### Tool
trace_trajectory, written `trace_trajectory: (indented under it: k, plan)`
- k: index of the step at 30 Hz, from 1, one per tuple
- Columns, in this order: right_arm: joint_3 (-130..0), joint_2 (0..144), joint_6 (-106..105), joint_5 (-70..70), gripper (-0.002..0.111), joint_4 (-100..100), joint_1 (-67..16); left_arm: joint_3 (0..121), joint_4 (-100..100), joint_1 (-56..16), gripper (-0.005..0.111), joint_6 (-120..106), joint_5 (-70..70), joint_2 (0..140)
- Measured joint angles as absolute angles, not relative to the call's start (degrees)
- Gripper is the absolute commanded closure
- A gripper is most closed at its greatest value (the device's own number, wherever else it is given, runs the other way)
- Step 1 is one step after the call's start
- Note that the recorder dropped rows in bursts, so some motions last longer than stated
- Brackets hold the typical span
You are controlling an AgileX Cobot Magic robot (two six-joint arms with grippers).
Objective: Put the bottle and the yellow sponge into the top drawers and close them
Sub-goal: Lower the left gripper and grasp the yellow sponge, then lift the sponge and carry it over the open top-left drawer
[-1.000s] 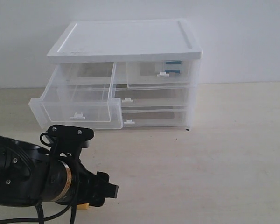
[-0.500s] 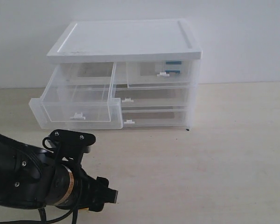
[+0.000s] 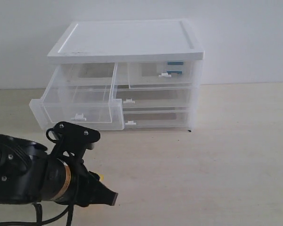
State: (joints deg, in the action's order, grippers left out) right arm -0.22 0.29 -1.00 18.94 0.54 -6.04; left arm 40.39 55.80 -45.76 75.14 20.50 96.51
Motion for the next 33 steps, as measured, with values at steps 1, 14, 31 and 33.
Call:
trace_trajectory:
  k: [1,14,31,33]
  plan:
    - [-0.22,0.29,-1.00,18.94,0.108,0.54,-6.04,40.39,50.14,-45.76,0.103,66.99,20.90,94.17]
    - [-0.22,0.29,-1.00,18.94,0.108,0.54,-6.04,43.02,16.47,-45.76,0.103,18.73,37.78,70.08]
    - [-0.22,0.29,-1.00,18.94,0.108,0.47,-6.04,61.61,26.76,-44.28,0.103,22.96,45.70,69.91]
    - [-0.22,0.29,-1.00,18.94,0.108,0.47,-6.04,63.35,27.64,-42.63,0.103,23.59,45.83,71.92]
